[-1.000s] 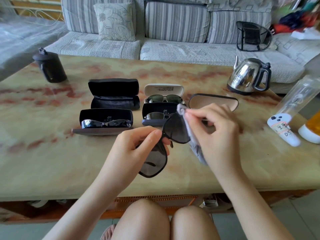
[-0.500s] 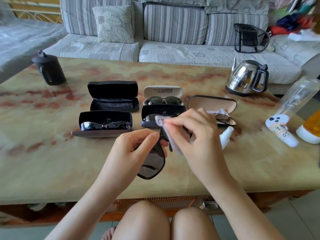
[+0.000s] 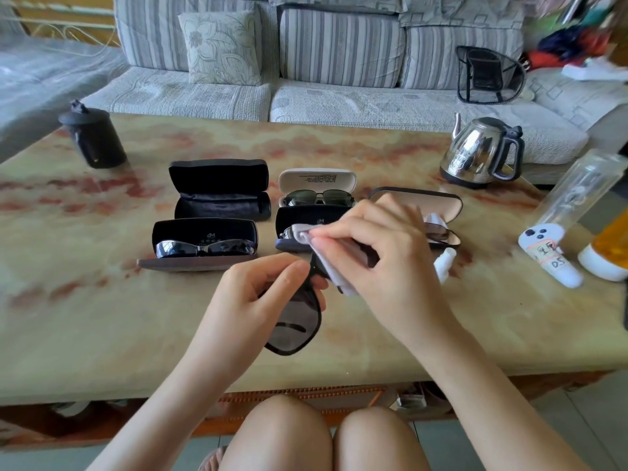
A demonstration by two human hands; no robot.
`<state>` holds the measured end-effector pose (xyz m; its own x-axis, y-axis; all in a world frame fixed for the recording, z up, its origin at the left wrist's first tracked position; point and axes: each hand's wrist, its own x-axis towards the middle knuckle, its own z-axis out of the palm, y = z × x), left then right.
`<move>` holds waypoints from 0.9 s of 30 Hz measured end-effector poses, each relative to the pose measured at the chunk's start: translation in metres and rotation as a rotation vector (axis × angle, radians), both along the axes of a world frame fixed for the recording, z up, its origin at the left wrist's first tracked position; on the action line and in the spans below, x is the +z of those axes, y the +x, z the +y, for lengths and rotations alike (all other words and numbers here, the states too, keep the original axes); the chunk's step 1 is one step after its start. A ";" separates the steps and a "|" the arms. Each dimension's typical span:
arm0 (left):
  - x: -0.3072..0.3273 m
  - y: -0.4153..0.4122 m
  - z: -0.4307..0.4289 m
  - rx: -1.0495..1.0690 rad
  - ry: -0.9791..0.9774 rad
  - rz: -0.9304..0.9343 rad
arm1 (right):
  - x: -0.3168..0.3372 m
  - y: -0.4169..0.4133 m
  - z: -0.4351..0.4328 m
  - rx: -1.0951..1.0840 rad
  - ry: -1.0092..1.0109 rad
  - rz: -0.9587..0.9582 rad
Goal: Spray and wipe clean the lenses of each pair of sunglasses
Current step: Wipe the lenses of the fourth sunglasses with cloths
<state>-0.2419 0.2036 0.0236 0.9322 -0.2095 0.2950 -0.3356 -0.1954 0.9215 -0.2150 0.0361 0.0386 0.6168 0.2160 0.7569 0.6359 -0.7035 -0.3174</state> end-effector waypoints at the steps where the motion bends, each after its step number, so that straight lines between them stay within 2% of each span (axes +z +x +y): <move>1: 0.000 0.000 0.000 0.006 0.005 -0.004 | 0.001 0.004 -0.003 -0.014 0.009 -0.006; 6: -0.001 -0.002 0.000 0.030 0.000 -0.005 | -0.006 0.009 -0.025 -0.107 0.118 0.011; 11: -0.003 -0.002 -0.002 0.016 -0.012 -0.012 | -0.023 -0.018 -0.031 -0.101 0.204 0.023; 16: -0.002 -0.004 -0.005 -0.022 -0.005 -0.010 | -0.023 -0.036 -0.005 -0.007 0.064 -0.035; 21: 0.000 -0.005 -0.007 0.012 -0.036 0.015 | -0.005 -0.014 -0.005 -0.124 0.092 -0.051; 23: 0.001 -0.005 -0.009 0.011 -0.061 0.070 | -0.008 -0.019 0.003 -0.108 0.057 -0.044; 27: -0.010 -0.002 -0.005 0.041 -0.180 0.309 | -0.018 -0.033 0.012 -0.051 0.031 -0.031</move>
<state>-0.2443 0.1984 0.0140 0.9898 -0.1401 0.0267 -0.0311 -0.0288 0.9991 -0.2476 0.0478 0.0210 0.6029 0.1612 0.7814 0.6090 -0.7257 -0.3201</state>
